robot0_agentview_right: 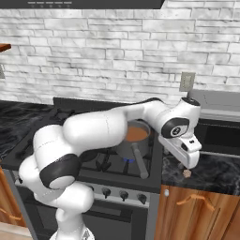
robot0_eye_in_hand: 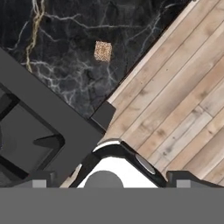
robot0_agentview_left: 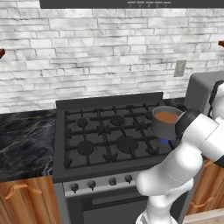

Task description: Pick up the sugar cube(s) and place them in the saucepan with hot chocolate.

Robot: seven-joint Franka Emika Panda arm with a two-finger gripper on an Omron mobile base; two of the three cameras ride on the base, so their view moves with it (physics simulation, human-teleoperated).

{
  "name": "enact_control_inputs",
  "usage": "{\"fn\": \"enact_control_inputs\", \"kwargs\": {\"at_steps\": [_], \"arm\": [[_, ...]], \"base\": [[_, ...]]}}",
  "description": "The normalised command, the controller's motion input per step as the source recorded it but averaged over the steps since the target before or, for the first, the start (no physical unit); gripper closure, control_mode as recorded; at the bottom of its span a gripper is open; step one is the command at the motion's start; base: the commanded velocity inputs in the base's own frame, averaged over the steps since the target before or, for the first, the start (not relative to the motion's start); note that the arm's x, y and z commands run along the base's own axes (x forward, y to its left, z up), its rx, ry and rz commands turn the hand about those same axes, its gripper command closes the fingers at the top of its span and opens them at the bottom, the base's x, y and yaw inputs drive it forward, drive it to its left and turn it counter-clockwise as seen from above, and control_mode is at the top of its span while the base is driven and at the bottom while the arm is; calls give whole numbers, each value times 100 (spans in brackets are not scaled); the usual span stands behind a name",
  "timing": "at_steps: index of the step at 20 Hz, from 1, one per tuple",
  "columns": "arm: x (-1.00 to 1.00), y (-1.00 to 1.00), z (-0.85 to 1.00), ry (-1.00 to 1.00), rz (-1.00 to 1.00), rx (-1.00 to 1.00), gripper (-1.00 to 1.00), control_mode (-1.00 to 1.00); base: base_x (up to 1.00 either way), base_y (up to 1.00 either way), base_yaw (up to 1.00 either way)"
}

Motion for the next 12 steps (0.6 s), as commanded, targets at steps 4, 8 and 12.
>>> {"fn": "enact_control_inputs", "kwargs": {"at_steps": [4,8,12], "arm": [[11,-26,-49,1,3,4,-100,-100],[12,-20,-58,1,4,-3,-100,-100],[23,-7,-42,0,1,-3,-100,-100]], "base": [[0,0,0],[0,0,0],[0,0,0]]}}
